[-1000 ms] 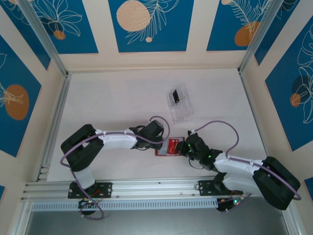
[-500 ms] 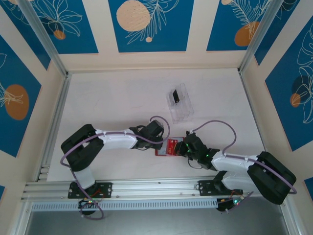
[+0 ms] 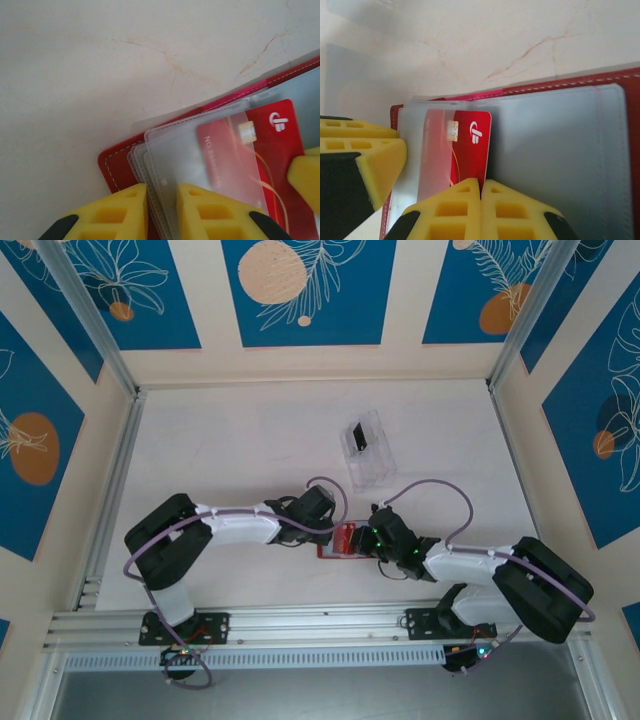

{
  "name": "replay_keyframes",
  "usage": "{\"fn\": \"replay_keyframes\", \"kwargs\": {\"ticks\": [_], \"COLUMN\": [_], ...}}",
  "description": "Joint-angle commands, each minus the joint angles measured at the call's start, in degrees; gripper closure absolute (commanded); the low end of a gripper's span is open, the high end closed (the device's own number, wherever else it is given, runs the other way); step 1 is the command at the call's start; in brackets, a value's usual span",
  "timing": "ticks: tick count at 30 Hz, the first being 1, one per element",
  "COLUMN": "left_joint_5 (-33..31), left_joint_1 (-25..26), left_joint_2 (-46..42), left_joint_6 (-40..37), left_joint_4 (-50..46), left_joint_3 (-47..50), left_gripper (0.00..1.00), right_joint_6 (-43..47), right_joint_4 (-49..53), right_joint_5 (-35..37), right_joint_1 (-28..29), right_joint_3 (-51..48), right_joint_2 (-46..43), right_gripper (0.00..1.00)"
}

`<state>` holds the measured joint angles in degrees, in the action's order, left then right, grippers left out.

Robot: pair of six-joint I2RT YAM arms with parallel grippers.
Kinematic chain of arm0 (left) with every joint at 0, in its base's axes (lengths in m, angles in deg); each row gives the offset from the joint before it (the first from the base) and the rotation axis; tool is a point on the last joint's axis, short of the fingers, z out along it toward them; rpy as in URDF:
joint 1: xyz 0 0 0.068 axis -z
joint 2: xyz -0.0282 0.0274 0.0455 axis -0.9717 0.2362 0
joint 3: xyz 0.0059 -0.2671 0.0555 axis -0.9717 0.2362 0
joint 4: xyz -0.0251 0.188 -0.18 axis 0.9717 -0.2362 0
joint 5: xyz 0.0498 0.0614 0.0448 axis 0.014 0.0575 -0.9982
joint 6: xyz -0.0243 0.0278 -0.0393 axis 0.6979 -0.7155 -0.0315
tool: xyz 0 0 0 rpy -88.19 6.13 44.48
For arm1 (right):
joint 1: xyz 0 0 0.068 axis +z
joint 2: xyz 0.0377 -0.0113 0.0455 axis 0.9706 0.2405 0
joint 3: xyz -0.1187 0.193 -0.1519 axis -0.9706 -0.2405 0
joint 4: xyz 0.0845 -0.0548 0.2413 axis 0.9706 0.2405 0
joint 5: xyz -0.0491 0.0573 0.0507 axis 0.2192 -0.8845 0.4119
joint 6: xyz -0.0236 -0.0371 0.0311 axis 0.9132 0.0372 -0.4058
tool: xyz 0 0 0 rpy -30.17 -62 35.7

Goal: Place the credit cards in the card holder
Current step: Insert the credit card into the card slot.

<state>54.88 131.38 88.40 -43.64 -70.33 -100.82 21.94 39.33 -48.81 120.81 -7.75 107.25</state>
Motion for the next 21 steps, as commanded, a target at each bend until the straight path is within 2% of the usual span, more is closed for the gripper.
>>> {"fn": "replay_keyframes", "kwargs": {"ticks": [1, 11, 16, 21], "left_joint_5": [2.68, 2.9, 2.68, 3.45], "left_joint_1": [0.85, 0.85, 0.78, -1.2], "left_joint_2": [3.53, 2.9, 2.3, -0.88], "left_joint_6": [-0.53, -0.52, -0.17, 1.7], "left_joint_4": [-2.73, -1.96, -2.09, -1.99], "left_joint_3": [2.8, 3.4, 3.57, 5.42], "left_gripper": [0.8, 0.78, 0.74, 0.71], "right_joint_6": [1.91, 1.7, 1.84, 2.65], "right_joint_4": [1.03, -4.62, -4.55, -2.4], "right_joint_5": [-1.55, -5.23, -6.19, -7.74], "right_joint_1": [0.78, 1.06, 0.85, 0.14], "right_joint_3": [1.05, 2.67, 2.49, 2.99], "right_joint_2": [3.3, 10.4, 9.77, 7.29], "right_gripper": [1.0, 1.0, 1.0, 0.95]}}
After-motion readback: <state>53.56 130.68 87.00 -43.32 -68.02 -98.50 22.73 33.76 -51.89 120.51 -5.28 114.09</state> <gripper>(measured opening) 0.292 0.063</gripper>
